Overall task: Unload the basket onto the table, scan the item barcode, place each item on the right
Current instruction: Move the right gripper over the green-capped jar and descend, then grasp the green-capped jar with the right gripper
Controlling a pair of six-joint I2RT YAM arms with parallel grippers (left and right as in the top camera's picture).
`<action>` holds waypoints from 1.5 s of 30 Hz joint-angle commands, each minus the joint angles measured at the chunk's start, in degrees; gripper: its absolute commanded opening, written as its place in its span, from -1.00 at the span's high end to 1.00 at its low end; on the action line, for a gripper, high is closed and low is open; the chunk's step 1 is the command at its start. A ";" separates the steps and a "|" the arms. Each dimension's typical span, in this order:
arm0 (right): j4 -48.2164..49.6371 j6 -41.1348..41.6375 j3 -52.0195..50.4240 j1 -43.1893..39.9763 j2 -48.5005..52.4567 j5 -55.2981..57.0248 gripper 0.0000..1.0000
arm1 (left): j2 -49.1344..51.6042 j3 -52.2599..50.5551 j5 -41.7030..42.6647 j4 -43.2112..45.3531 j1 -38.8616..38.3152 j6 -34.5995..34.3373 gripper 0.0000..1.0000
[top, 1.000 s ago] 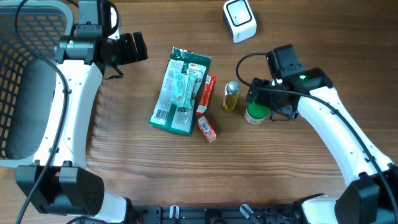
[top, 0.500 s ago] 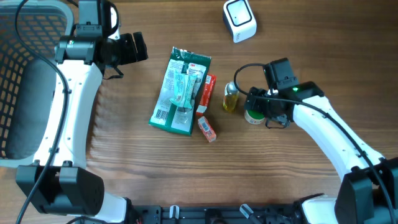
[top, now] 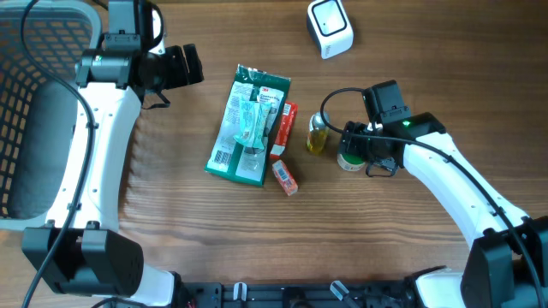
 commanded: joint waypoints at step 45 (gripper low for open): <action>-18.03 -16.63 10.64 -3.13 0.83 5.53 -0.99 | 0.37 0.04 0.46 0.13 0.26 0.66 -1.00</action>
